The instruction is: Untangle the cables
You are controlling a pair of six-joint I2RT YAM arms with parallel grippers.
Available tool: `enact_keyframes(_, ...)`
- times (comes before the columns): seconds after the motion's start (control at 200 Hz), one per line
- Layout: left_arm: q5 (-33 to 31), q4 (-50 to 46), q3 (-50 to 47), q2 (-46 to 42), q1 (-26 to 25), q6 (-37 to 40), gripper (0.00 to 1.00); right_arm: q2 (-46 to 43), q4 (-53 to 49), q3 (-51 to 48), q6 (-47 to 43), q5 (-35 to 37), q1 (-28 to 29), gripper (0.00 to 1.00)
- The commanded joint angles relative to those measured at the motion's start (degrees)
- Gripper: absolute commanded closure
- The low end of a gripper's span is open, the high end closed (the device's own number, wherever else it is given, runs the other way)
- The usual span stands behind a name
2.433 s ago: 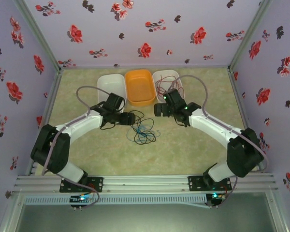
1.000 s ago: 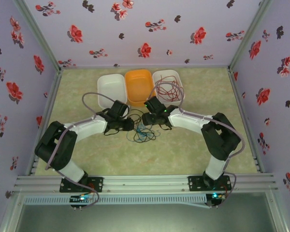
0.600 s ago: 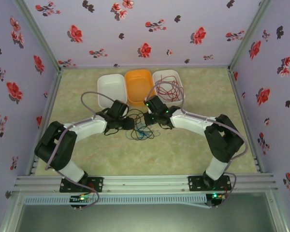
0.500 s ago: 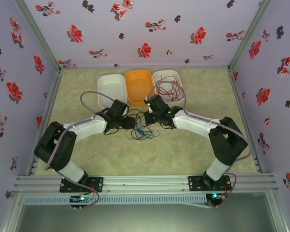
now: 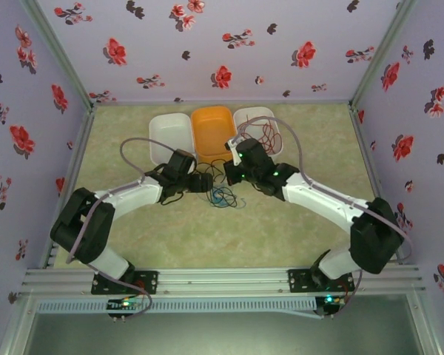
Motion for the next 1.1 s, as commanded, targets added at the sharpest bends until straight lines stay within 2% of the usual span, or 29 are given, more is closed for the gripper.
enact_keyframes(0.0, -0.6, 1.9, 1.0, 0.1, 0.3, 0.0, 0.18, -3.8, 1.4, 0.5, -2.0, 1.8, 0.4, 1.00)
enact_keyframes(0.52, -0.1, 1.6, -3.3, -0.6, 0.0, -1.1, 0.21, -15.8, -2.1, 4.4, -6.4, 6.2, 0.4, 1.00)
enact_keyframes(0.89, -1.7, 3.8, -7.9, -8.6, -0.2, -1.5, 0.22, -23.2, -2.6, 5.8, -8.8, 5.7, 0.4, 1.00)
enact_keyframes(1.025, -1.9, 8.5, -10.5, -15.3, -0.2, -1.0, 0.19, -23.6, -4.0, 6.9, -9.7, 6.2, 0.5, 1.00)
enact_keyframes(1.095, -2.1, 11.5, -11.7, -18.8, -0.3, -0.4, 0.08, -23.6, -3.4, 6.6, -9.7, 6.2, 0.4, 1.00)
